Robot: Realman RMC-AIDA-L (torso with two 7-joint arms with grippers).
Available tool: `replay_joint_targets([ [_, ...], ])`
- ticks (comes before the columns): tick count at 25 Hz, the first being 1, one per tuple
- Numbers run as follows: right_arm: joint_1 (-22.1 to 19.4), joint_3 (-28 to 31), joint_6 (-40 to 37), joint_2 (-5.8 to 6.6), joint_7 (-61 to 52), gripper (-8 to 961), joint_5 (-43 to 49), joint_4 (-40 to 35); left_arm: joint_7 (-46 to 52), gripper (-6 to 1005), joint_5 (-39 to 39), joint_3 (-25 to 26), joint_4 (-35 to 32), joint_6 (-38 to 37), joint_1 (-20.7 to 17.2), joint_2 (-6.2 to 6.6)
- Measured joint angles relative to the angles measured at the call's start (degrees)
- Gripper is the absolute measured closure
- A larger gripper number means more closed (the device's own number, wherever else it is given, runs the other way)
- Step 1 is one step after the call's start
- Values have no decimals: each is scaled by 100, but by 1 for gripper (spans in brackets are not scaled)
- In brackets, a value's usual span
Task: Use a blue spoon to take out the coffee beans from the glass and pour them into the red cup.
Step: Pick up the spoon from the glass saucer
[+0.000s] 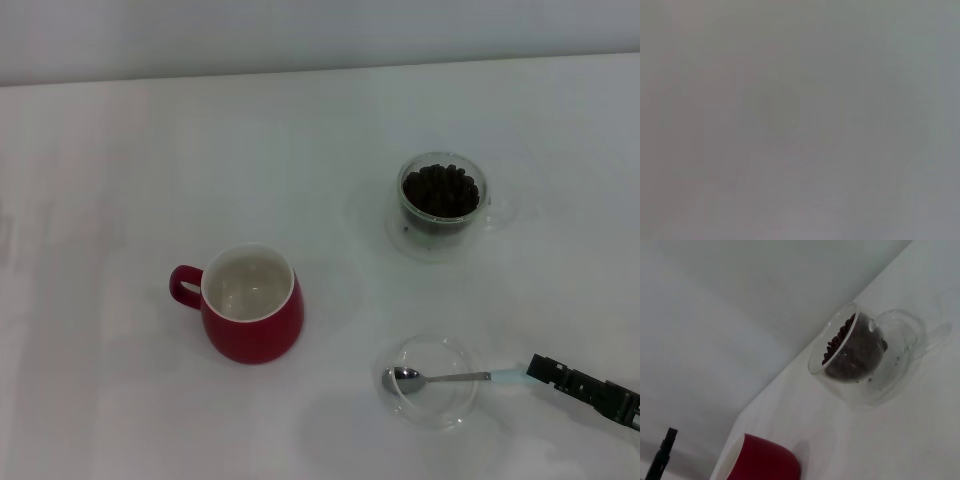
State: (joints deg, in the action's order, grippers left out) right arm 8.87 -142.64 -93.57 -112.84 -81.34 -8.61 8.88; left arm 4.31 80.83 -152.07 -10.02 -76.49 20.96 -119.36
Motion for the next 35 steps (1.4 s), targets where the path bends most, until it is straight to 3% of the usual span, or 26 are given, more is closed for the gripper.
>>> replay_joint_targets([
  [6,0,-3,-11,12,-47,275,2,0,0,255,6,3,0,-2,-4,0],
  [17,25,-21,-48,23,-57,450,178,9,0,254,-3,5,0,-16,-13,0],
  [35,105,-18,-48,46,-68,488,194,8,0,254,-7,2,0,-10,-22,-9],
])
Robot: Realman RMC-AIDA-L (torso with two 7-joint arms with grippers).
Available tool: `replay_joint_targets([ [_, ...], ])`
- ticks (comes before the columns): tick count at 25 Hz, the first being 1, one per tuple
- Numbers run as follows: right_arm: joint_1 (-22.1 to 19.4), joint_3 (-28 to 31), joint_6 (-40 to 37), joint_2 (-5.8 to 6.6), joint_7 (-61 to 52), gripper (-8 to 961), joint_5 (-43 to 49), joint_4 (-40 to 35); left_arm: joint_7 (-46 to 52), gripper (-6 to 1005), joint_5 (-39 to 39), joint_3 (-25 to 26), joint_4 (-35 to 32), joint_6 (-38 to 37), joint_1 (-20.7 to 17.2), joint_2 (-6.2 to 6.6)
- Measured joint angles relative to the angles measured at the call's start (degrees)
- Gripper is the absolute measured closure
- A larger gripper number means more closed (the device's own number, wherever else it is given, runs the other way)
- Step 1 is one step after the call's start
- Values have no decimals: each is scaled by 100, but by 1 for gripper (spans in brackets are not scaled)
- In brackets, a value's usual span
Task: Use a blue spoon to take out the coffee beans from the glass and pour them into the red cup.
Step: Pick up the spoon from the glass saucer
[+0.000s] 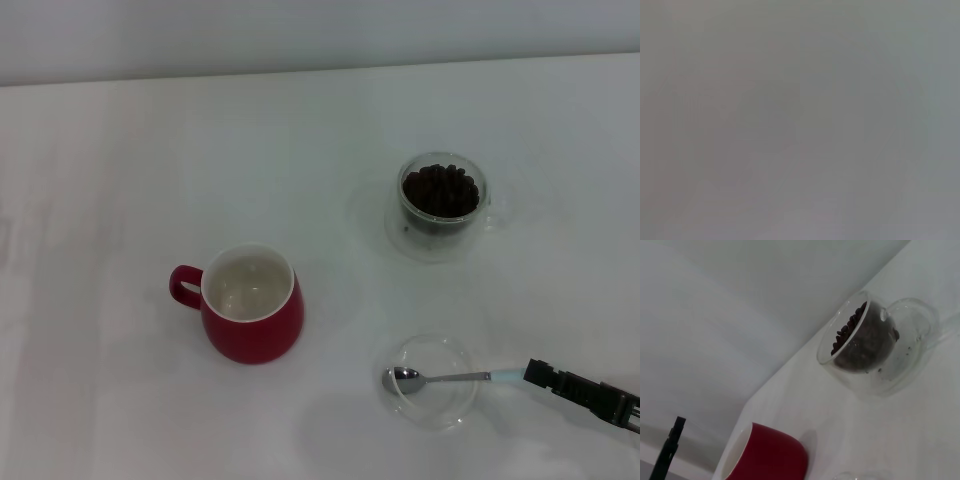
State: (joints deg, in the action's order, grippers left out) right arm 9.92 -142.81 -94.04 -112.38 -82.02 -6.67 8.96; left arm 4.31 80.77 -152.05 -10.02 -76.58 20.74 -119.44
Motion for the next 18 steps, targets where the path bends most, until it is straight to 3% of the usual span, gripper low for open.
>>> replay_joint_targets([
  [11,-2,-1,0,-1,11,529,-8,48,13,254,0,0,-51,-27,-35,-10],
  [18,40,-1,-14,4,26,779,0,52,17,254,0,0,-69,-31,-44,-9],
])
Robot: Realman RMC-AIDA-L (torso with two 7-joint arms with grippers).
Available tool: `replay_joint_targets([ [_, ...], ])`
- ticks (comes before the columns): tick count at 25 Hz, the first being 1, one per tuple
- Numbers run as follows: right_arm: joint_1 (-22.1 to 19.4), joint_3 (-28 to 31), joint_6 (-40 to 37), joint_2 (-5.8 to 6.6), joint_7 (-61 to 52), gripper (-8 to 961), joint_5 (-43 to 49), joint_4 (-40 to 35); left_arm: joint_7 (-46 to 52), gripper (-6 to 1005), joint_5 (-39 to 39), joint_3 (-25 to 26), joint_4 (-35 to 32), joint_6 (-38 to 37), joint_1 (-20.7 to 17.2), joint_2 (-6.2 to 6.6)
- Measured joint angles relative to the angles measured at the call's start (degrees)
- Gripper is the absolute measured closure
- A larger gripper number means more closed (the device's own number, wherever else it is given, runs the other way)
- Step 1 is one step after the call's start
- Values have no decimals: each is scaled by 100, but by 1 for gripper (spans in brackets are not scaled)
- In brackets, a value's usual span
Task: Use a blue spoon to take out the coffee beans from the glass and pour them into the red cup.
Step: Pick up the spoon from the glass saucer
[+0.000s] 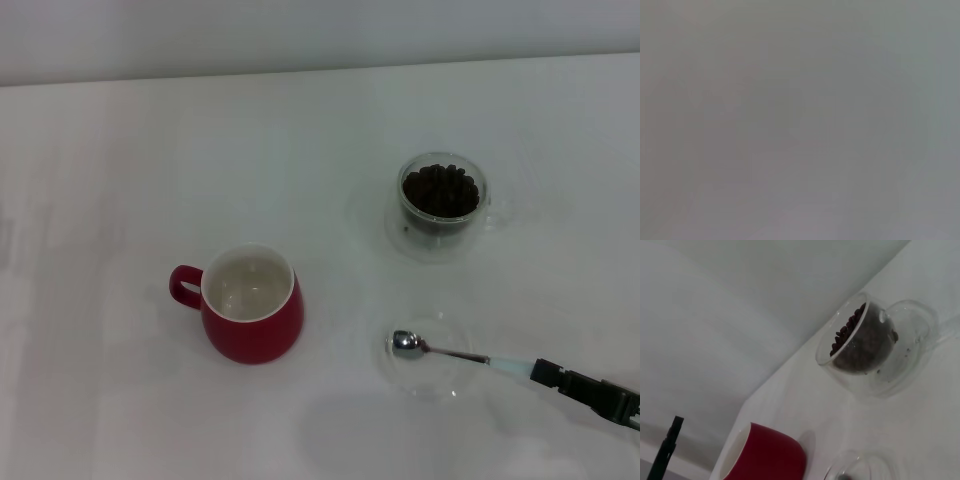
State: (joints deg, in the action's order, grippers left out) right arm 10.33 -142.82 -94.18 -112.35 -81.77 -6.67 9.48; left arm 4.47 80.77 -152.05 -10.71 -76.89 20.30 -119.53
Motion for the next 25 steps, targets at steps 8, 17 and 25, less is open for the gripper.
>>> replay_joint_targets([
  [8,5,0,-198,55,36,800,0,5,1,255,0,0,-2,-2,0,0],
  [17,58,79,-616,211,39,803,-202,47,1,255,1,0,-5,-2,0,0],
  [25,380,133,-920,361,44,806,-479,137,1,254,7,14,-10,-1,0,0],
])
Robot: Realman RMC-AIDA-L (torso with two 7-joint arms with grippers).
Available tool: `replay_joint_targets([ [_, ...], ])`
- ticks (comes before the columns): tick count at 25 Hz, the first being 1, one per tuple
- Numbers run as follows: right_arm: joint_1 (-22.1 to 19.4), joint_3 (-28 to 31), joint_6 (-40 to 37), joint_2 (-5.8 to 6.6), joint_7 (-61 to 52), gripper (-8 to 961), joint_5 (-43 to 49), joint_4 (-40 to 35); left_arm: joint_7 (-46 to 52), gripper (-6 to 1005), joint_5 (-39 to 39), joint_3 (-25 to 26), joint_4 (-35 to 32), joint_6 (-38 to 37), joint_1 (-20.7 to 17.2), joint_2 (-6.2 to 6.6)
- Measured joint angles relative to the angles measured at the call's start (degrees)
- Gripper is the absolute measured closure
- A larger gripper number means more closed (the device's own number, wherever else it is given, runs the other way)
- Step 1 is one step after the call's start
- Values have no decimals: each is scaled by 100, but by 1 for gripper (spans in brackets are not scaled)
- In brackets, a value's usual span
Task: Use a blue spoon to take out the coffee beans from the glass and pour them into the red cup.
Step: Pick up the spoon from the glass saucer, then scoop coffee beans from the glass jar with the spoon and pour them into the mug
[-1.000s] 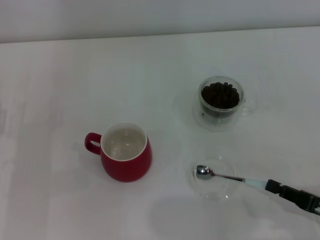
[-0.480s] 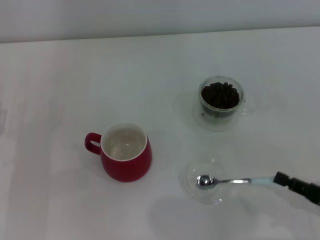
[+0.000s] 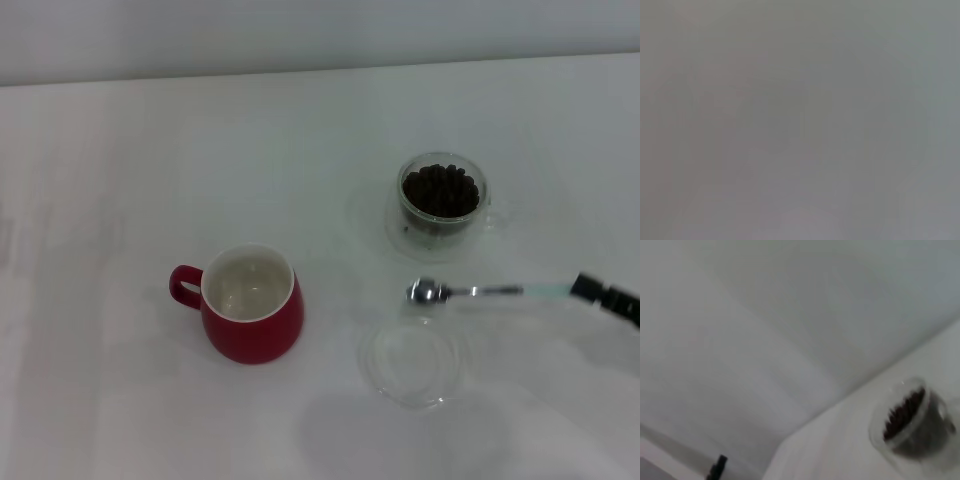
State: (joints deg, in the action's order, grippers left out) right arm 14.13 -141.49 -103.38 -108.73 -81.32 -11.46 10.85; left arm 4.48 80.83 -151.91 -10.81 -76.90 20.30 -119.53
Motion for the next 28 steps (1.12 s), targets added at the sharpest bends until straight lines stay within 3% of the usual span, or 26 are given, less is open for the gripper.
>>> replay_joint_targets([
  [8,806,-48,-933,138,-4,807,-611,847,0,254,28,20,0,1,23,9],
  [9,1077,-58,-1051,195,-48,807,-616,1065,0,254,29,21,0,0,41,10],
  [11,1226,-77,-1072,218,-97,807,-615,1215,0,254,30,22,0,0,50,13],
  [12,1567,-139,-1100,241,-228,807,-618,1557,0,254,29,21,0,0,63,16],
  [16,1980,-358,-1096,228,-405,808,-665,2033,0,254,34,22,0,-1,92,24],
  [19,2399,-815,-1052,114,-681,808,-889,2615,0,255,44,22,14,-4,124,27],
  [24,2805,-1912,-902,-290,-1266,808,-1592,3819,0,256,85,30,29,-8,187,26],
  [28,3088,-2039,-883,-484,-1455,807,-1533,4713,0,256,119,31,30,-6,206,26],
])
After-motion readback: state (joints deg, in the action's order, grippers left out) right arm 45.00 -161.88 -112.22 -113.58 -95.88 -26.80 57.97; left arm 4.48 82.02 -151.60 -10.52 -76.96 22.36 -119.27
